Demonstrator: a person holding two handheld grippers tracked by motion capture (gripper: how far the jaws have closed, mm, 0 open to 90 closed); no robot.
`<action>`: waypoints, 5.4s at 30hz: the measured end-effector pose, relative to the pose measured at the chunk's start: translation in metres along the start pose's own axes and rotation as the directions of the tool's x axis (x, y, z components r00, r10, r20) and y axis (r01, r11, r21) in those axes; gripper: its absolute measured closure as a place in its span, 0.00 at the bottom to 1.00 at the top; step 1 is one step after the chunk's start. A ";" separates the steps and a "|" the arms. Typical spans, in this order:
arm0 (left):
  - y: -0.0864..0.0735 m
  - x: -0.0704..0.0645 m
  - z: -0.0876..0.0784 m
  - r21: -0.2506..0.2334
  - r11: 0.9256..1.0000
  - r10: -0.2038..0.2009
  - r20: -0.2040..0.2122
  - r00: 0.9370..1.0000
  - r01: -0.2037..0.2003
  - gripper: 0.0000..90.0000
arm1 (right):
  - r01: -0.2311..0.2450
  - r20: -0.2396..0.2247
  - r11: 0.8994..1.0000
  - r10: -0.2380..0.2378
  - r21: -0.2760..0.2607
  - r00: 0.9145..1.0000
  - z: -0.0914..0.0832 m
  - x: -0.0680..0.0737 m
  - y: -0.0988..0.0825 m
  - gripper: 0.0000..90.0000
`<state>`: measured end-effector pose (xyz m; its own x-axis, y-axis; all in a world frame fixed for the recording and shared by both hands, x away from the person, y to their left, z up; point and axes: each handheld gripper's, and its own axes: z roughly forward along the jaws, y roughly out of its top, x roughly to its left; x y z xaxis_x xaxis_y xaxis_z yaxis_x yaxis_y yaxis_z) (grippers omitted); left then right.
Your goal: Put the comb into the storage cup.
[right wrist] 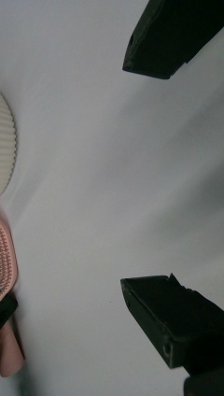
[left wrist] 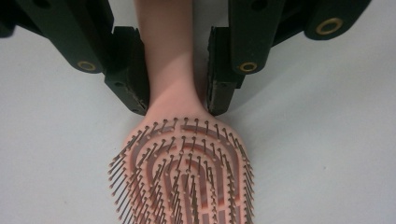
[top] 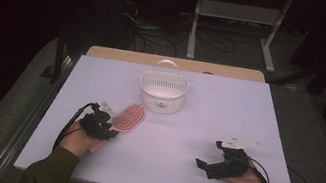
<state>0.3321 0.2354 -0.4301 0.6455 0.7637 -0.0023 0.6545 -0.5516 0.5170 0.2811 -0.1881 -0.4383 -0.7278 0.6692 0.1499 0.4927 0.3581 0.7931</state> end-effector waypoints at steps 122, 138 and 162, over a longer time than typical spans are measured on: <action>0.016 -0.044 -0.017 -0.451 0.891 0.198 0.268 0.943 -0.059 0.78 | -0.050 -0.093 0.996 0.043 -0.069 0.995 0.003 0.007 0.021 0.00; 0.014 -0.046 -0.017 -0.455 0.888 0.200 0.252 0.947 -0.066 0.78 | -0.058 -0.127 0.995 0.047 -0.083 0.991 0.006 0.010 0.041 0.00; 0.013 -0.048 -0.017 -0.467 0.881 0.204 0.241 0.949 -0.071 0.78 | -0.105 -0.156 0.986 0.085 -0.128 0.984 0.014 0.013 0.068 0.00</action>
<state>0.3030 0.1969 -0.4084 0.8412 0.5309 -0.1031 0.3469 -0.3836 0.8559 0.3122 -0.1461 -0.3911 -0.7490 0.5872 0.3069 0.5013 0.1992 0.8420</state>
